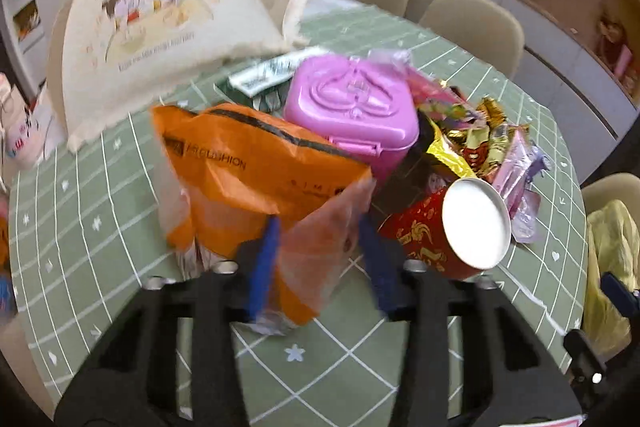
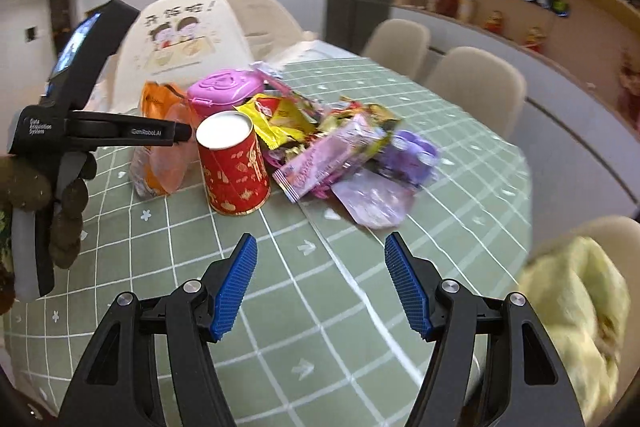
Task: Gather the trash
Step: 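Grasp the red paper cup with the right tool while the left tool grasps the orange bag, then carry the red cup and orange bag toward the yellow trash bag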
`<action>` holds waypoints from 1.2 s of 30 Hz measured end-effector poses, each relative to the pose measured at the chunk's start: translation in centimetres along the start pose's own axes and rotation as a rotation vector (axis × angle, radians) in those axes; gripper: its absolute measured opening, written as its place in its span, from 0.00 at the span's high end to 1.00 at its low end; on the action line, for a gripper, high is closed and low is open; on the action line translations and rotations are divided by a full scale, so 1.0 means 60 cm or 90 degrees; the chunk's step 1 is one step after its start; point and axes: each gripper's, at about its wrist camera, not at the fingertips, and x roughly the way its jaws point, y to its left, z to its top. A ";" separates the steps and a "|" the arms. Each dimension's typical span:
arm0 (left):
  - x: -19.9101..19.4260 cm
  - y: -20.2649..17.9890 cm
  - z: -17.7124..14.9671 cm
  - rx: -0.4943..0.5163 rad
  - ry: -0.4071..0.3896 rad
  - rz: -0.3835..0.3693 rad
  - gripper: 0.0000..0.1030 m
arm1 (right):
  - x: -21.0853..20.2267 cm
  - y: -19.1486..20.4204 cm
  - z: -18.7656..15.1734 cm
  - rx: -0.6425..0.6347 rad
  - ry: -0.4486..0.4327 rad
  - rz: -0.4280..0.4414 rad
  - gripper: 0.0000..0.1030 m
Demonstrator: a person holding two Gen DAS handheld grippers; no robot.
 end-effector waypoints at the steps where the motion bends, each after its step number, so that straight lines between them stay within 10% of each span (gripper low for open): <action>1: -0.003 0.001 -0.001 -0.004 0.001 0.005 0.70 | 0.013 -0.005 0.005 -0.003 0.000 0.023 0.39; 7: -0.066 0.062 -0.028 -0.096 0.033 -0.014 0.81 | 0.071 0.038 0.048 -0.024 0.000 0.125 0.39; 14: -0.105 0.118 -0.066 -0.169 0.101 -0.055 0.81 | 0.115 0.110 0.118 -0.022 -0.027 0.086 0.39; 20: -0.109 0.136 -0.083 -0.148 0.101 -0.050 0.81 | 0.177 0.120 0.141 -0.011 0.072 0.087 0.50; 29: -0.131 0.125 -0.068 -0.094 0.070 -0.110 0.81 | 0.074 0.096 0.142 0.026 0.081 0.033 0.50; 36: -0.158 0.090 -0.044 -0.053 0.038 -0.251 0.81 | -0.034 0.043 0.126 0.065 0.051 -0.020 0.50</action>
